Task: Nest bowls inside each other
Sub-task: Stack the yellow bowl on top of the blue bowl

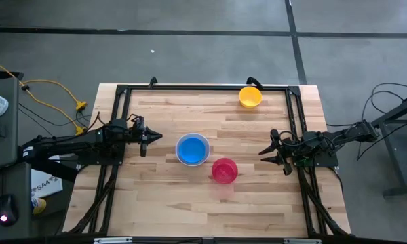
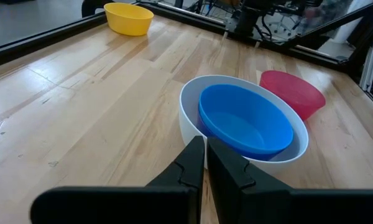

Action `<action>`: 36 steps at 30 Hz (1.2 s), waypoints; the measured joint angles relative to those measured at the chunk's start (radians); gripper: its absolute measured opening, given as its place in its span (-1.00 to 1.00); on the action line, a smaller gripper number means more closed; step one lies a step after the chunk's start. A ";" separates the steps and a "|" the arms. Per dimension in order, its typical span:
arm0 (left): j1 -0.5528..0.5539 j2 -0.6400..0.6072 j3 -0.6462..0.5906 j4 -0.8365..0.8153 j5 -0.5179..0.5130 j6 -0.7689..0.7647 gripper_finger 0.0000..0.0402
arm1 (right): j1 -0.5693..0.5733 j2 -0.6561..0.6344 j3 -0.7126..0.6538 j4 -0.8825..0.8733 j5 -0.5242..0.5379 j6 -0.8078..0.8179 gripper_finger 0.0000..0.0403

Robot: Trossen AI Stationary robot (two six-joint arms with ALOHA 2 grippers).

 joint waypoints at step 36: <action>0.000 0.000 0.000 0.000 0.000 0.000 -0.90 | -0.264 0.384 0.277 -0.092 0.286 -0.110 -0.46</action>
